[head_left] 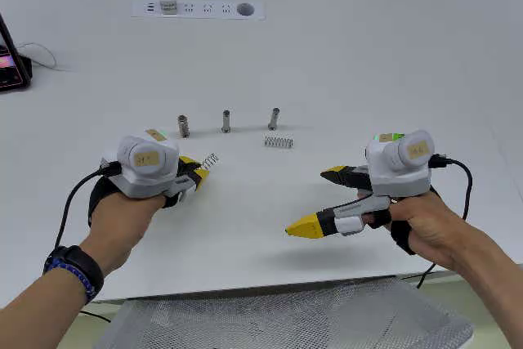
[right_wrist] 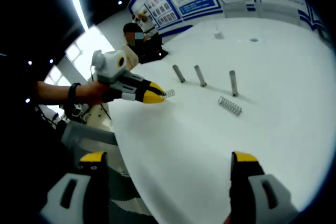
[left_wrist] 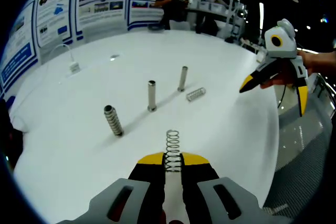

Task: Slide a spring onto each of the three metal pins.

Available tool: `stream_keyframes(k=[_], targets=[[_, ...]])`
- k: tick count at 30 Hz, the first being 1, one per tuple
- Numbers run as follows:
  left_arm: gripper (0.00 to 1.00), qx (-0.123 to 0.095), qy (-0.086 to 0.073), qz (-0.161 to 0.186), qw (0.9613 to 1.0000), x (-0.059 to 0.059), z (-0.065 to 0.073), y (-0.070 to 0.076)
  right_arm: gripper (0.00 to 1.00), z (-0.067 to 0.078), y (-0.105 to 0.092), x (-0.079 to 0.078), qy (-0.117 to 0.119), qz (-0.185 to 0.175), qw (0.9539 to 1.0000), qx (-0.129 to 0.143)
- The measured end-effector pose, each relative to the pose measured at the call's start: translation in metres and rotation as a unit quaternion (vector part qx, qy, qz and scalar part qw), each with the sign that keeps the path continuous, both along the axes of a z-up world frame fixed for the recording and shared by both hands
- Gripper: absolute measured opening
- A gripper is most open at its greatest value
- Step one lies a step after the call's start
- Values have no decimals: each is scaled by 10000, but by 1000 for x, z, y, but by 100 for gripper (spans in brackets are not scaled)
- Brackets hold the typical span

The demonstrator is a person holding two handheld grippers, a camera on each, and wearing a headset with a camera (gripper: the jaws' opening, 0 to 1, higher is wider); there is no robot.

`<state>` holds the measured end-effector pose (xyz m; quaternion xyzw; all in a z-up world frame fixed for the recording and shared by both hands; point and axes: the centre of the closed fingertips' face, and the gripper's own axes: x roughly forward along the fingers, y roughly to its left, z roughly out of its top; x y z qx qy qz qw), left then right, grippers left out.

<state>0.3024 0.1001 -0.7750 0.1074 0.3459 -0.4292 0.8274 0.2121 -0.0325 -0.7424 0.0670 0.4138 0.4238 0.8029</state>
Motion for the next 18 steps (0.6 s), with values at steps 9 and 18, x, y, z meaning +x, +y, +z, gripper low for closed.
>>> stream_keyframes(k=[9,18], targets=[[10,-24,-34,122,9999,-3,6,17,99,0,13,-1,12,126,9999,-14],[10,-65,-39,209,9998,-4,9,30,99,-1,26,-2,34,240,9997,36]])
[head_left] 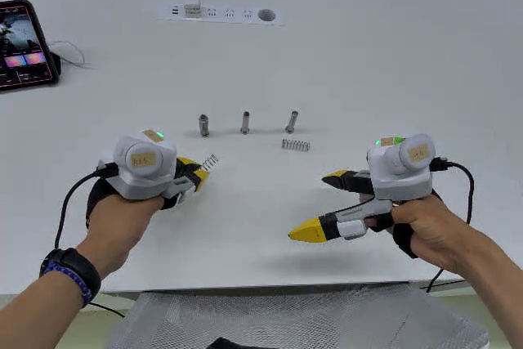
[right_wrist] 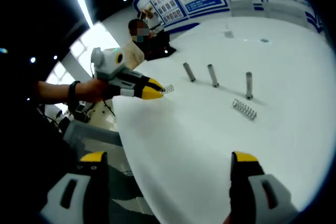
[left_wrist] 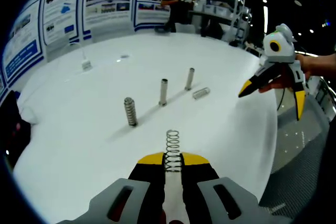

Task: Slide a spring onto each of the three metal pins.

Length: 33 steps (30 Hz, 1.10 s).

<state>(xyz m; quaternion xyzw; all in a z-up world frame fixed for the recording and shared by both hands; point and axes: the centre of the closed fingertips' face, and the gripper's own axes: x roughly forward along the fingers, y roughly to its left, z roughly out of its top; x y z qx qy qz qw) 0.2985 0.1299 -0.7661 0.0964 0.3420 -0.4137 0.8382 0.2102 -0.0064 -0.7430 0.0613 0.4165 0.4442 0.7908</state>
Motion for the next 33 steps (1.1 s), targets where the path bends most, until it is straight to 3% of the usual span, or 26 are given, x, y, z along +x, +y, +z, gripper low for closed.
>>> stream_keyframes(k=[33], targets=[[10,-59,37,220,9997,-13,2,38,99,0,26,0,47,336,9994,68]])
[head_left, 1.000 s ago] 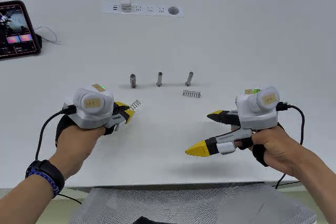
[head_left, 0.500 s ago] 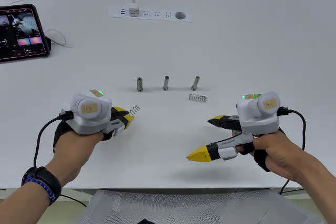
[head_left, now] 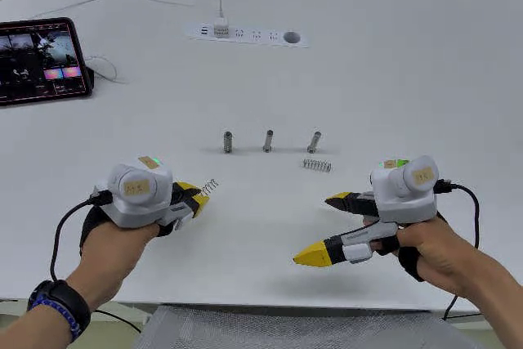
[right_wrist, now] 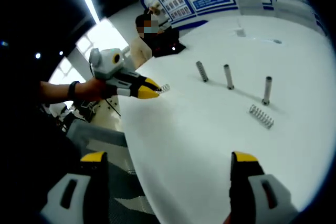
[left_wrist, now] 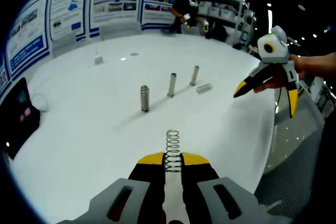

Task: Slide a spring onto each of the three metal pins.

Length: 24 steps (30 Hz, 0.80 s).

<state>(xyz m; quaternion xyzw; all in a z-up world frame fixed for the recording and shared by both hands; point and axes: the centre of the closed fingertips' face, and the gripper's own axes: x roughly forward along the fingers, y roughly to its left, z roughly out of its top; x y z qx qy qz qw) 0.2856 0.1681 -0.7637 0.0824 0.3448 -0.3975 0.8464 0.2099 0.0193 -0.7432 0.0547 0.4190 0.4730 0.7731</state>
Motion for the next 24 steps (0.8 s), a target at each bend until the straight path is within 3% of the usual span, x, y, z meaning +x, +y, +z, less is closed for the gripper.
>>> stream_keyframes(k=[13,24], targets=[[10,-66,-10,24,10000,-12,8,7,96,5,22,8,4,98,9997,232],[10,-211,32,-233,9995,-31,13,-14,89,12,41,15,89,-14,9980,625]])
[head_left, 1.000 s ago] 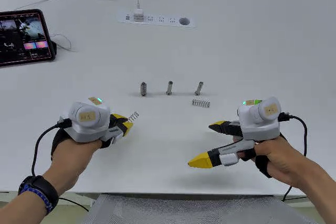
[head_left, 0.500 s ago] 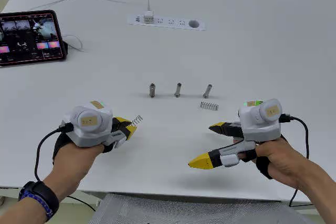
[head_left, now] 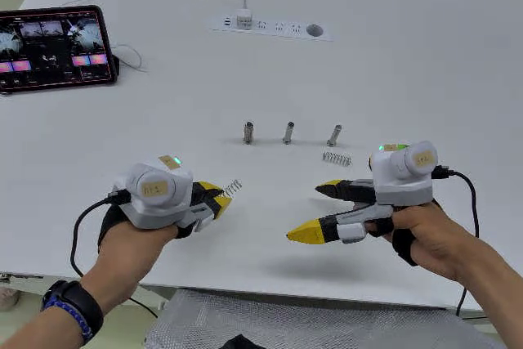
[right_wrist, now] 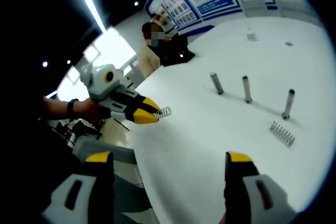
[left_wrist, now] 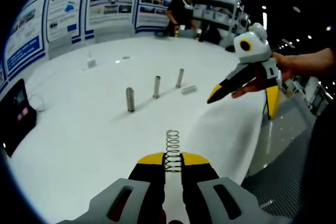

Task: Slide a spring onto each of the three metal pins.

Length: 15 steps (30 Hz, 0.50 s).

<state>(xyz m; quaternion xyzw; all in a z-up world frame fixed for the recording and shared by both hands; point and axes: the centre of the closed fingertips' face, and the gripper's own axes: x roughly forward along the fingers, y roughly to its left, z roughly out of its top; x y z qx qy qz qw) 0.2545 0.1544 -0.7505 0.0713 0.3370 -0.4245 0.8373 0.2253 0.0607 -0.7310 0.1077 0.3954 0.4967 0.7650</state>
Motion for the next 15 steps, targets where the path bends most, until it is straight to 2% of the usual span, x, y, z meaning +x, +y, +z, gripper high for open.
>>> stream_keyframes(k=[4,15], targets=[[10,-36,-3,-127,9999,-5,2,-10,86,6,7,4,130,-132,9994,278],[10,-194,-42,-379,9991,-12,15,-36,80,12,16,9,354,-293,9968,653]])
